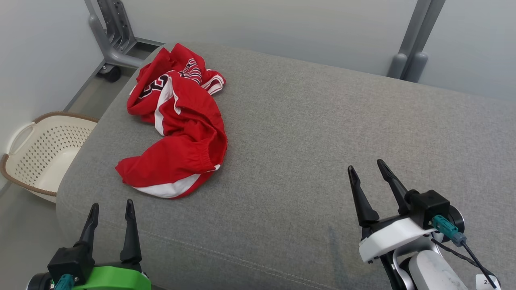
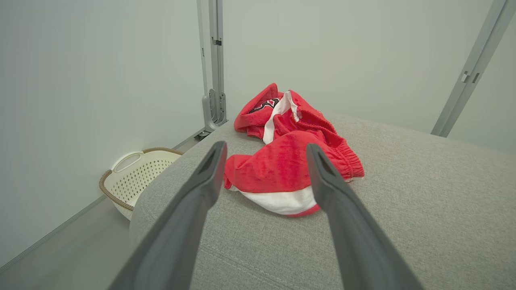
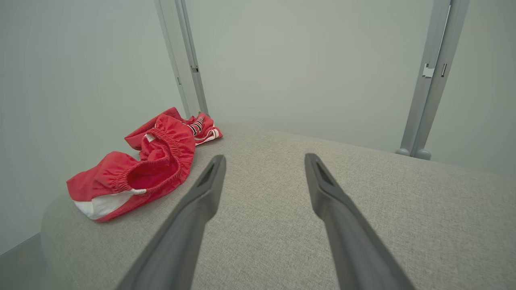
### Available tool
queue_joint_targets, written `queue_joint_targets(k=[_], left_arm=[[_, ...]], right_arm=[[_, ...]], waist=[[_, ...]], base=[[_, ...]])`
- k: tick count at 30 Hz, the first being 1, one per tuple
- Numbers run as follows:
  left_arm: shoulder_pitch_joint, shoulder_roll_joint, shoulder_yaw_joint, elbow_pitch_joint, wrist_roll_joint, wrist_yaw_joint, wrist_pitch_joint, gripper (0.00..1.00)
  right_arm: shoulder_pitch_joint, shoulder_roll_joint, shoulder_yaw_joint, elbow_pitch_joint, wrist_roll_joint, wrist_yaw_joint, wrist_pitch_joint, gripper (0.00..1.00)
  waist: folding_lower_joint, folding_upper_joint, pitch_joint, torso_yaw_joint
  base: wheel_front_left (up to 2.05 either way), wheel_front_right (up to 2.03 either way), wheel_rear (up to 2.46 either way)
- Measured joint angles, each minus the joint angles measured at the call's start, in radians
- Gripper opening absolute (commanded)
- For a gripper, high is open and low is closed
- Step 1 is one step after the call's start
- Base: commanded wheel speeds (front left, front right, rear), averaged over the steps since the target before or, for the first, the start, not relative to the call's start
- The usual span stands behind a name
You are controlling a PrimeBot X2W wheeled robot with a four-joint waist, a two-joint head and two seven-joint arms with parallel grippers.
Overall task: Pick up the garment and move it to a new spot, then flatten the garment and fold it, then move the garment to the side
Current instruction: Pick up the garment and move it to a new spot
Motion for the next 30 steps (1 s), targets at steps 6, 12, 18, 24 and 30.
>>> queue_joint_targets(k=[6, 12, 18, 24, 30], left_arm=[[0.000, 0.000, -0.003, 0.005, -0.002, 0.000, 0.000, 1.00], [-0.008, 0.000, -0.020, 0.057, 0.013, -0.009, 0.000, 1.00], [-0.114, 0.017, -0.061, 0.146, 0.042, -0.036, 0.000, 1.00], [-0.189, 0.026, -0.094, 0.266, 0.060, -0.053, 0.028, 1.00], [-0.278, 0.025, -0.108, 0.361, 0.067, -0.063, 0.059, 1.00]], right_arm=[[0.000, 0.000, -0.002, -0.001, 0.000, 0.000, 0.000, 1.00], [-0.001, 0.000, 0.000, -0.001, -0.005, 0.001, 0.000, 1.00], [-0.009, -0.002, 0.003, 0.000, -0.024, 0.004, 0.000, 1.00], [-0.023, -0.004, 0.018, 0.004, -0.034, 0.018, 0.000, 1.00], [-0.026, -0.021, 0.021, 0.007, -0.046, 0.024, 0.000, 1.00]], waist=[[0.0000, 0.0000, 0.007, -0.006], [0.0000, 0.0000, 0.023, -0.015], [0.0000, 0.0000, 0.033, -0.037], [0.0000, 0.0000, 0.045, -0.072], [0.0000, 0.0000, 0.064, -0.119]], base=[[0.00, 0.00, 0.00], [0.00, 0.00, 0.00], [0.00, 0.00, 0.00], [0.00, 0.00, 0.00], [0.00, 0.00, 0.00]])
